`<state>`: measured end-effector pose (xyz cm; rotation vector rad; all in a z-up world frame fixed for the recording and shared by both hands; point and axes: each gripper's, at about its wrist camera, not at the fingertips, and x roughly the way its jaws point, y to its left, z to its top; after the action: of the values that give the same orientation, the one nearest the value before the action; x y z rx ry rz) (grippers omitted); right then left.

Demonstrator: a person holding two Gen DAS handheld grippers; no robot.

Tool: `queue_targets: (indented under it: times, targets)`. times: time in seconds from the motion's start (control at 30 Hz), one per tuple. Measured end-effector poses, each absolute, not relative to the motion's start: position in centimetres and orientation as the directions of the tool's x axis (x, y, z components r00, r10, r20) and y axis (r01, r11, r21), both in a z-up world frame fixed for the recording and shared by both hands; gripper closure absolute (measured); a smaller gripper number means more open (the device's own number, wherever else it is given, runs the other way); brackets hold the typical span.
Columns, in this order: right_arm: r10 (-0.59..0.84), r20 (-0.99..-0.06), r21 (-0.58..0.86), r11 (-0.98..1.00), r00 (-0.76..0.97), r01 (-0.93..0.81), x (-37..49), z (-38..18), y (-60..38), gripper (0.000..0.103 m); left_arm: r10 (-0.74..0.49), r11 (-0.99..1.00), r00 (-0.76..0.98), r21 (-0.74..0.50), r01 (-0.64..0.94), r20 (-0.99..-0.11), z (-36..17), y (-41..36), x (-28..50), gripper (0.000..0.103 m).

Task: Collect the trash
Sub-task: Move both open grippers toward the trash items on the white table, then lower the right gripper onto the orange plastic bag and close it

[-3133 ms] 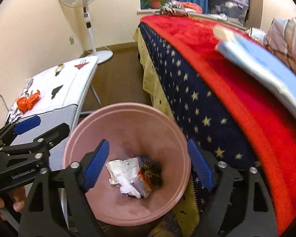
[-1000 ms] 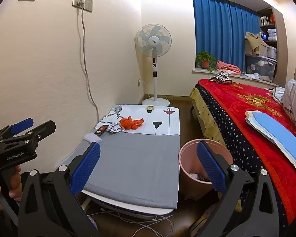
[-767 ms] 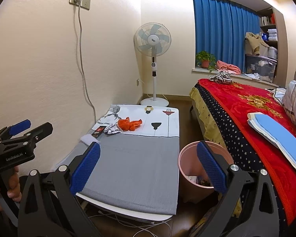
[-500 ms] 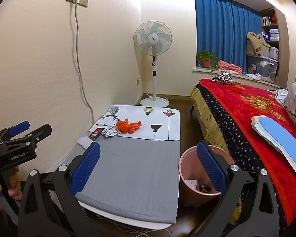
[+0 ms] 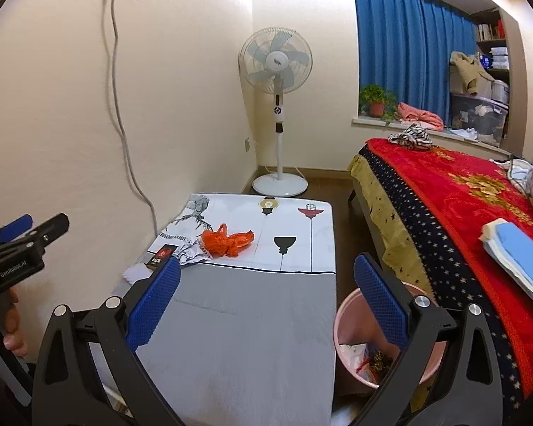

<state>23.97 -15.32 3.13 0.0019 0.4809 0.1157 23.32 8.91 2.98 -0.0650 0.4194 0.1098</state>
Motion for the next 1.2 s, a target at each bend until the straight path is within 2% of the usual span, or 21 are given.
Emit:
queue_targets:
  times: [0.27, 0.53, 0.67, 0.8, 0.97, 1.13, 1.17, 1.2]
  targets:
    - [0.150, -0.529, 0.015, 0.986, 0.835, -0.167, 32.0, -1.2, -13.2, 0.007, 0.181, 0.980, 0.878, 0.009, -0.198, -0.444, 0.0, 11.0, 28.2, 0.008]
    - [0.195, -0.573, 0.085, 0.980, 0.796, -0.179, 40.3, -6.5, -11.3, 0.010, 0.183, 0.981, 0.870, 0.023, -0.195, -0.458, -2.7, 11.8, 33.1, 0.008]
    - [0.235, -0.574, 0.081, 0.970, 0.784, -0.231, 44.8, -8.9, -9.1, 0.033, 0.188, 0.976, 0.853, -0.006, -0.218, -0.486, -4.3, 12.6, 34.8, 0.008]
    - [0.264, -0.572, 0.114, 0.963, 0.777, -0.243, 48.2, -11.2, -6.9, 0.034, 0.232, 0.963, 0.819, 0.007, -0.268, -0.524, -5.8, 13.8, 36.0, 0.008]
    - [0.281, -0.603, 0.122, 0.957, 0.747, -0.262, 52.1, -13.9, -3.8, 0.034, 0.264, 0.955, 0.814, 0.024, -0.294, -0.517, -6.0, 14.1, 36.1, 0.008]
    - [0.267, -0.627, 0.098, 0.959, 0.732, -0.266, 54.6, -15.7, -1.9, 0.034, 0.251, 0.958, 0.803, 0.022, -0.285, -0.541, -6.5, 14.3, 36.5, 0.008]
    - [0.265, -0.630, 0.091, 0.959, 0.730, -0.270, 55.1, -16.0, -1.5, 0.035, 0.247, 0.959, 0.801, 0.017, -0.284, -0.544, -6.6, 14.4, 36.6, 0.008]
    - [0.263, -0.631, 0.082, 0.958, 0.730, -0.274, 55.4, -16.3, -1.2, 0.042, 0.245, 0.959, 0.801, 0.016, -0.283, -0.546, -6.7, 14.4, 36.6, 0.008]
